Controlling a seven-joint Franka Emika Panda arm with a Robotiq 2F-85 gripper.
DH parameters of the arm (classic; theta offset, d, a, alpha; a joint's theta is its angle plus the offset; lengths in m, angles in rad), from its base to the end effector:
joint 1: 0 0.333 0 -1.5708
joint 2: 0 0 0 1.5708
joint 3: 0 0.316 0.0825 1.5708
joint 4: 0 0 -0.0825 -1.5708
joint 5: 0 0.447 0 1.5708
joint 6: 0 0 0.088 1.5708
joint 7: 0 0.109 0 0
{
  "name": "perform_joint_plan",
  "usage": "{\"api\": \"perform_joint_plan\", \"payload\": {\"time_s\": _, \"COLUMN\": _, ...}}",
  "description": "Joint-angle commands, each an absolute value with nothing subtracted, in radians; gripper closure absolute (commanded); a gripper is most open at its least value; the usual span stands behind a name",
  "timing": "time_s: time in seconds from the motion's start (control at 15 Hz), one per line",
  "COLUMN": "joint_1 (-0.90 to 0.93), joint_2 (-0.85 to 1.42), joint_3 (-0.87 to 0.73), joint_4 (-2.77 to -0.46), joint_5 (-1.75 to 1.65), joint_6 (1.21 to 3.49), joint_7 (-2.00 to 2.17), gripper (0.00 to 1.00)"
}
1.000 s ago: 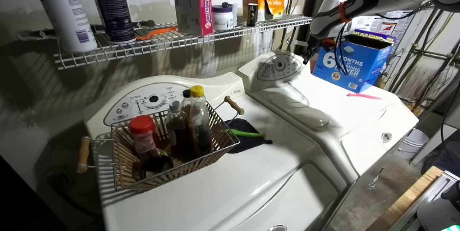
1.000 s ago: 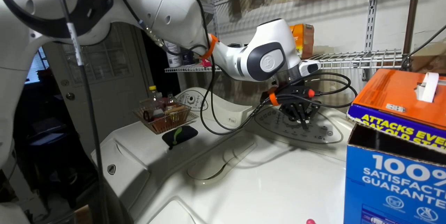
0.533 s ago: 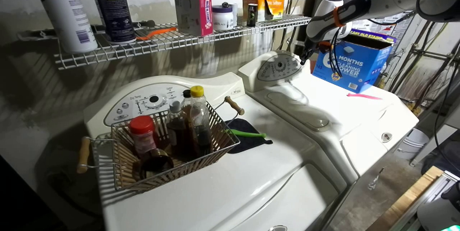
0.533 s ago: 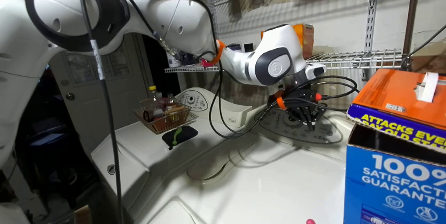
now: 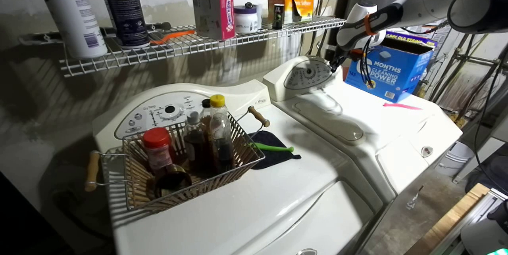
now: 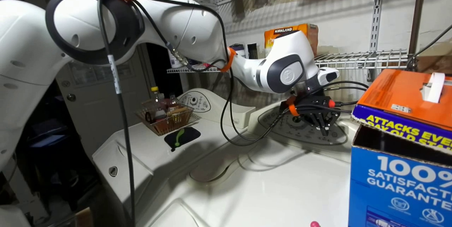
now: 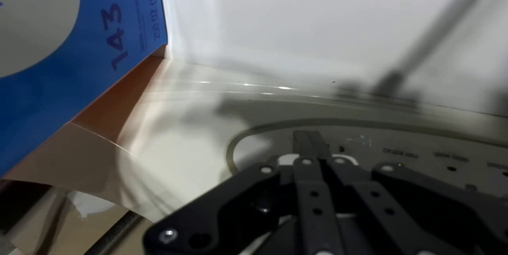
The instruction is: Press a button on the washing machine
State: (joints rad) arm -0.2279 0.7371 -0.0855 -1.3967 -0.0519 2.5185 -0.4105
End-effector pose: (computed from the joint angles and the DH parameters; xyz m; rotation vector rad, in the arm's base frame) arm 0.7828 -0.2377 0.2763 2.8713 0.2399 0.4807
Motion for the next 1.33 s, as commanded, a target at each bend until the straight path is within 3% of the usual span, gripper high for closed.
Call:
{"api": "perform_joint_plan", "payload": {"time_s": 0.0, "joint_1": -0.226, "joint_2": 0.802, "joint_3": -0.098, "joint_4": -1.308, "joint_5": -0.092, "joint_6": 2.528, "joint_7": -0.367, "gripper": 1.0}}
{"api": "perform_joint_plan", "payload": {"time_s": 1.27, "joint_1": -0.147, "joint_2": 0.951, "joint_3": -0.191, "joint_4": -1.108, "joint_5": -0.215, "joint_6": 2.458, "joint_7": -0.19, "gripper": 1.0}}
